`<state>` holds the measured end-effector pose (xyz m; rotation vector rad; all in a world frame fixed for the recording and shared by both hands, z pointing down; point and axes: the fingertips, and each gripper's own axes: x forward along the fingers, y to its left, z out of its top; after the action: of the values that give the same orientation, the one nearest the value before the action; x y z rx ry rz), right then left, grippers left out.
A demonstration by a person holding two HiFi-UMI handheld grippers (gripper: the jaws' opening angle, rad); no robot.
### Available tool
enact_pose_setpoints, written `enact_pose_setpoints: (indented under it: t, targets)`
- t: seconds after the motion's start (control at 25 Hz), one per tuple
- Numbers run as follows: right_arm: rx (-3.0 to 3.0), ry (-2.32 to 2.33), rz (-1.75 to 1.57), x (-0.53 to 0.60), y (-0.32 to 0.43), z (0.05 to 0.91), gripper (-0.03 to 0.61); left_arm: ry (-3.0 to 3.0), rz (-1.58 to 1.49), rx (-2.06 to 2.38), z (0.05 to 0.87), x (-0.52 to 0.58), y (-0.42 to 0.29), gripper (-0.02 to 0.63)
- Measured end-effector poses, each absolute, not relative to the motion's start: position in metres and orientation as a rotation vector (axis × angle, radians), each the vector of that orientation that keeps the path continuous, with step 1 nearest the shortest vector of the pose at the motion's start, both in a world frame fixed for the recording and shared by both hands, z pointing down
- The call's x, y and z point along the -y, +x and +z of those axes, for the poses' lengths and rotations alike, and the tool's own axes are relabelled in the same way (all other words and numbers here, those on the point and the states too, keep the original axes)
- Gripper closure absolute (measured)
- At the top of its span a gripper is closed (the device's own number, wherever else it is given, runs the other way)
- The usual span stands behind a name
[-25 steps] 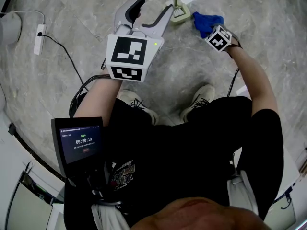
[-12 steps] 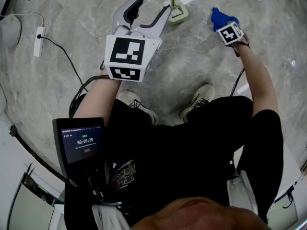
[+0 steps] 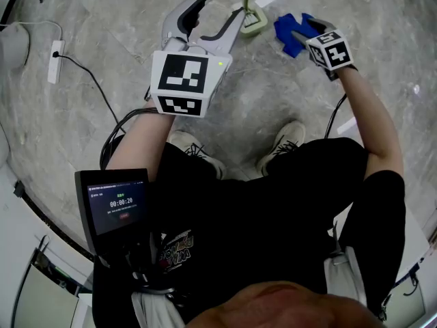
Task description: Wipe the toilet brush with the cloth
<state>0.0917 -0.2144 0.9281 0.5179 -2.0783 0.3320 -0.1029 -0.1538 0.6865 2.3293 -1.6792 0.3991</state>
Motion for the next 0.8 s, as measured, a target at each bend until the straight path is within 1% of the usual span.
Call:
enact_pose_setpoints:
  t: [0.08, 0.12, 0.16, 0.2, 0.24, 0.28, 0.32, 0.44, 0.52, 0.56, 0.64, 0.8]
  targets:
    - [2.170, 0.498, 0.347, 0.210, 0.066, 0.901, 0.302, 2.328, 0.398, 1.684, 0.687, 0.154, -0.104, 0.357]
    - [2.209, 0.496, 0.345, 0.209, 0.056, 0.888, 0.307, 2.325, 0.395, 1.687, 0.686, 0.154, -0.104, 0.357]
    - [2.250, 0.505, 0.346, 0.209, 0.048, 0.872, 0.391, 2.323, 0.390, 1.690, 0.686, 0.154, -0.104, 0.357]
    - [2.301, 0.519, 0.352, 0.209, 0.041, 0.854, 0.508, 2.322, 0.384, 1.694, 0.685, 0.154, -0.105, 0.357]
    - [2.362, 0.531, 0.365, 0.209, 0.033, 0.834, 0.509, 2.322, 0.376, 1.699, 0.683, 0.154, -0.105, 0.357]
    - [2.422, 0.539, 0.372, 0.208, 0.026, 0.813, 0.530, 2.323, 0.368, 1.704, 0.681, 0.154, -0.106, 0.357]
    - [2.471, 0.546, 0.364, 0.205, 0.020, 0.793, 0.574, 2.324, 0.358, 1.709, 0.679, 0.153, -0.106, 0.357]
    - [2.550, 0.562, 0.270, 0.197, 0.009, 0.743, 0.575, 2.338, 0.319, 1.727, 0.670, 0.151, -0.107, 0.368]
    - [2.601, 0.573, 0.218, 0.191, 0.005, 0.713, 0.577, 2.351, 0.309, 1.738, 0.664, 0.150, -0.107, 0.391]
    - [2.625, 0.581, 0.193, 0.188, 0.005, 0.701, 0.577, 2.351, 0.310, 1.751, 0.662, 0.149, -0.108, 0.417]
    - [2.659, 0.593, 0.167, 0.181, 0.006, 0.684, 0.577, 2.335, 0.306, 1.787, 0.659, 0.147, -0.110, 0.516]
    - [2.690, 0.631, 0.267, 0.179, 0.002, 0.657, 0.577, 2.298, 0.257, 1.812, 0.640, 0.148, -0.121, 0.518]
